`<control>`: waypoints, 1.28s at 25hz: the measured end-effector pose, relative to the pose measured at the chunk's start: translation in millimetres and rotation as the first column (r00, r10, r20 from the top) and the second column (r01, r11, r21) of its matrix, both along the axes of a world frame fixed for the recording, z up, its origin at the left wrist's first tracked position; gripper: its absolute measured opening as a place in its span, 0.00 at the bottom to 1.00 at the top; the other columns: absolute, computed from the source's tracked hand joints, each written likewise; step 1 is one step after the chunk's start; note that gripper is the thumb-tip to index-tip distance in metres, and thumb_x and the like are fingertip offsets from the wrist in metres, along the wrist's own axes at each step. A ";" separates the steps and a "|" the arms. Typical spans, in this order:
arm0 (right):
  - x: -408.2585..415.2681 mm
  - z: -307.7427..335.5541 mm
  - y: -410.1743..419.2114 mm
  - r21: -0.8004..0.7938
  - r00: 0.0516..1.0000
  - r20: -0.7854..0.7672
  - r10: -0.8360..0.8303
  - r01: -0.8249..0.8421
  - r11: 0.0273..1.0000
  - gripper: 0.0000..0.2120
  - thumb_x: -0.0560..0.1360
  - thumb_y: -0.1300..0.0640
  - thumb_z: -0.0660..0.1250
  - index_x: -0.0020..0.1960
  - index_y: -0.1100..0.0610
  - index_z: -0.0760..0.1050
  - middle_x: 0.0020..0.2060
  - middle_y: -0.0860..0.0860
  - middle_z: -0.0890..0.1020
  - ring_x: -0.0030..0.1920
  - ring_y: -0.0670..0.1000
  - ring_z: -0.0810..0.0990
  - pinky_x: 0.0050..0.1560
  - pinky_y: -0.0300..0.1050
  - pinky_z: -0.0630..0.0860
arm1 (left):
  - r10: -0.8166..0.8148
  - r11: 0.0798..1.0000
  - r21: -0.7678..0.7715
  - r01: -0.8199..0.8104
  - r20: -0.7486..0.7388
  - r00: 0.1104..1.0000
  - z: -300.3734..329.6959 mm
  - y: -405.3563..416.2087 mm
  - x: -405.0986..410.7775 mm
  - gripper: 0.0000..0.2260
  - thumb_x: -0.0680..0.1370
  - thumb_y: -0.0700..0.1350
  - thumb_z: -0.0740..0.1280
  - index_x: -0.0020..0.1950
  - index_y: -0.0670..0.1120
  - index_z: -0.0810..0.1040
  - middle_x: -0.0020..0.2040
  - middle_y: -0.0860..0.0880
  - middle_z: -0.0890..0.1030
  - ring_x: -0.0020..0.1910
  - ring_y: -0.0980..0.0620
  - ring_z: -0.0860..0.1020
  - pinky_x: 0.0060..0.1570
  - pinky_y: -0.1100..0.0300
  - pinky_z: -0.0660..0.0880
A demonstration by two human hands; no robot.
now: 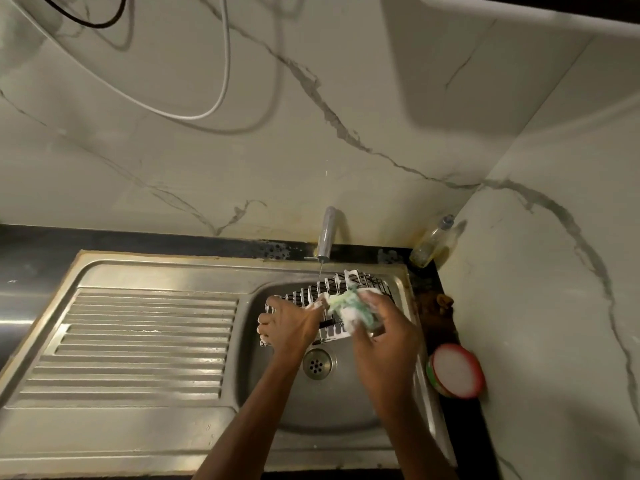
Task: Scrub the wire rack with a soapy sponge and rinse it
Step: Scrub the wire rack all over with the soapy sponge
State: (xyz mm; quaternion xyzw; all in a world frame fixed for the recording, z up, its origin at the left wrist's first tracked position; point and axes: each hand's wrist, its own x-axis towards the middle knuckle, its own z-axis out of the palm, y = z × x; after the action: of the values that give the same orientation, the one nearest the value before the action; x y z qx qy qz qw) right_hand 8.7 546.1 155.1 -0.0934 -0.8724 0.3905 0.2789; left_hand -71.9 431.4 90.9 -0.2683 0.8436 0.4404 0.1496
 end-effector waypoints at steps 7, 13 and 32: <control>-8.1 -12.4 41.6 -0.066 0.972 0.030 -0.232 0.234 0.970 0.19 0.70 0.68 0.74 0.60 0.60 0.82 0.51 0.56 0.86 0.49 0.54 0.85 0.41 0.30 0.74 | 0.039 0.998 0.042 -0.044 0.113 0.993 -9.6 -5.9 -0.5 0.53 0.67 0.70 0.73 0.77 0.38 0.56 0.72 0.31 0.63 0.70 0.33 0.66 0.68 0.38 0.70; 4.0 -38.0 -4.3 0.514 0.996 -0.008 0.090 -0.073 0.854 0.20 0.66 0.59 0.78 0.56 0.56 0.79 0.43 0.52 0.85 0.41 0.54 0.83 0.40 0.48 0.81 | 0.086 0.979 0.151 -0.138 0.309 0.947 -14.5 2.1 -7.5 0.53 0.65 0.68 0.77 0.78 0.40 0.59 0.73 0.35 0.61 0.70 0.37 0.66 0.67 0.43 0.74; 2.2 -69.2 5.2 0.621 0.995 -0.080 0.064 -0.001 0.784 0.04 0.78 0.59 0.67 0.51 0.58 0.76 0.37 0.53 0.80 0.31 0.51 0.78 0.26 0.44 0.74 | -0.081 0.915 0.403 -0.034 0.263 0.961 -84.2 1.2 -12.2 0.64 0.41 0.83 0.70 0.69 0.47 0.79 0.73 0.44 0.72 0.70 0.38 0.71 0.67 0.40 0.73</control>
State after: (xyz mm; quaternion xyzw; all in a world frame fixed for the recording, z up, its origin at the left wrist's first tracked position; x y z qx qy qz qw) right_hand 10.9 551.3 85.9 0.0374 -0.9392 0.0910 0.3290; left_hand -84.1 432.6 6.8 -0.2798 0.7088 0.5616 0.3224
